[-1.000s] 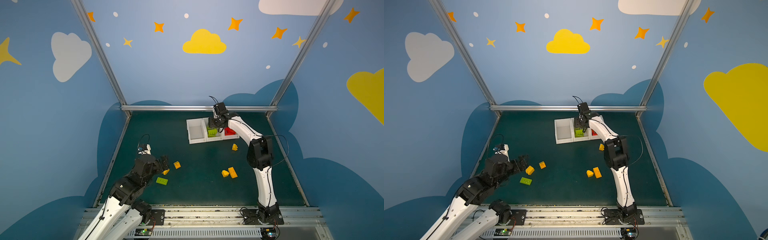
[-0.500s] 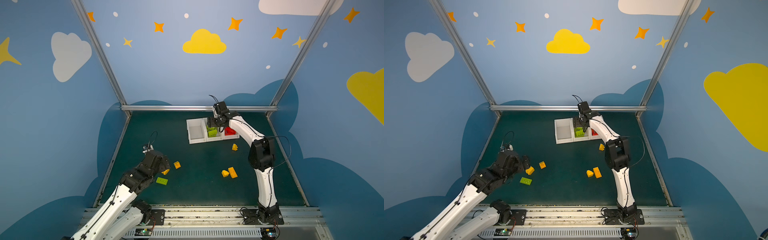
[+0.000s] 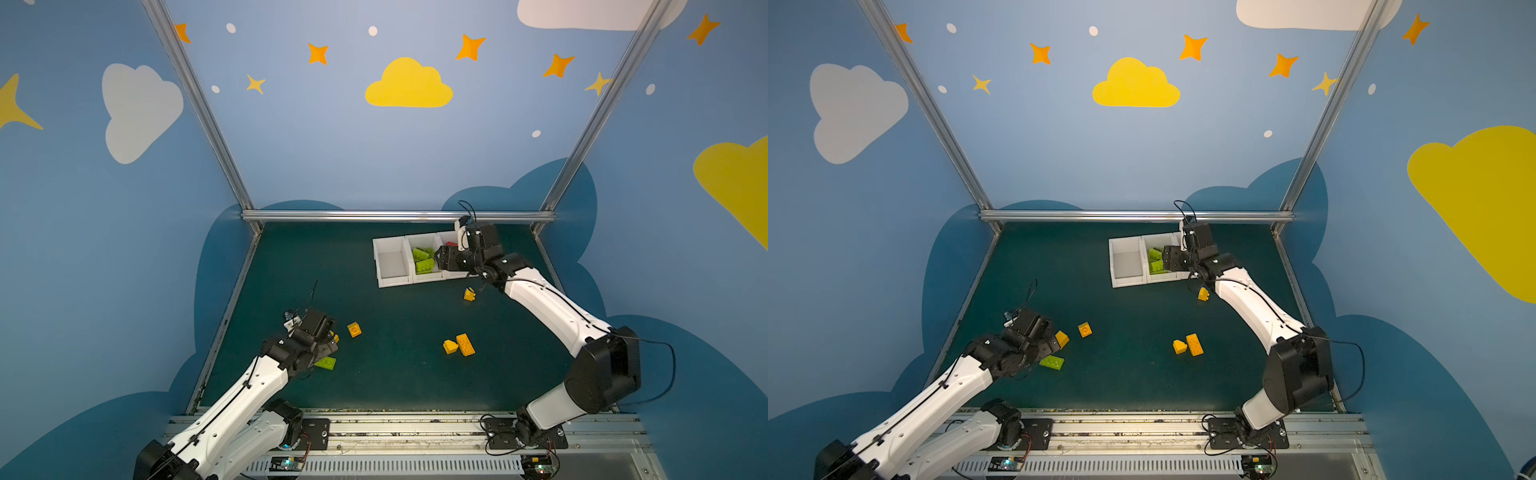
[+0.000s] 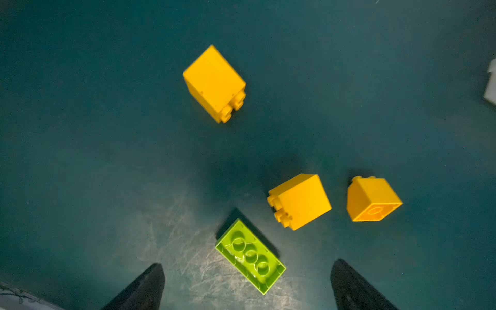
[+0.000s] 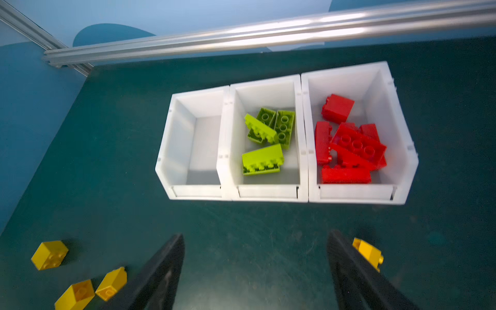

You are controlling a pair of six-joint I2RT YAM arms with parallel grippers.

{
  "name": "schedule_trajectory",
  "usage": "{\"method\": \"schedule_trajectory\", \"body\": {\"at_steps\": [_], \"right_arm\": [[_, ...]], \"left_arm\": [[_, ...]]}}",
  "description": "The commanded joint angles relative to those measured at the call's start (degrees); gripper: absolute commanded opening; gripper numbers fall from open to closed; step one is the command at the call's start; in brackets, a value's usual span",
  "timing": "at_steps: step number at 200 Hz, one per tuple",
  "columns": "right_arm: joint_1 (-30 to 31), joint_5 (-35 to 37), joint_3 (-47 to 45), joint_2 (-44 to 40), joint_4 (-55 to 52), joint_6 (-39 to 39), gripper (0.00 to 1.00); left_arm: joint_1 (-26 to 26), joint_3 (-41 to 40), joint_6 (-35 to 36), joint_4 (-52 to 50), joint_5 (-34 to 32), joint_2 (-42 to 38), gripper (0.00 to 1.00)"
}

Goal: Sort the legos into containers by color
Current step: Pick up the lego from the bottom-left of the table.

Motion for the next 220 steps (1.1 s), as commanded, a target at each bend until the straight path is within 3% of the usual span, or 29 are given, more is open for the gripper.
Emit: {"method": "schedule_trajectory", "body": {"at_steps": [1, 57, 155, 220], "right_arm": [[0.31, -1.62, -7.11, -5.23, 4.76, 3.52, 0.81], [0.3, -2.74, -16.06, -12.05, 6.61, 5.18, 0.81], [-0.24, -0.22, -17.57, -12.56, 6.32, 4.62, 0.81], [-0.34, 0.17, -18.28, -12.97, 6.81, 4.44, 0.81]], "left_arm": [[0.26, -1.94, -3.03, 0.61, 2.84, -0.48, 0.91], [0.24, -5.12, -4.94, 6.06, 6.37, 2.32, 0.72], [0.26, -0.76, -4.48, 8.03, 7.28, 18.11, 0.61], [0.35, -0.14, -3.31, 9.63, 7.03, 21.73, 0.49]]}}
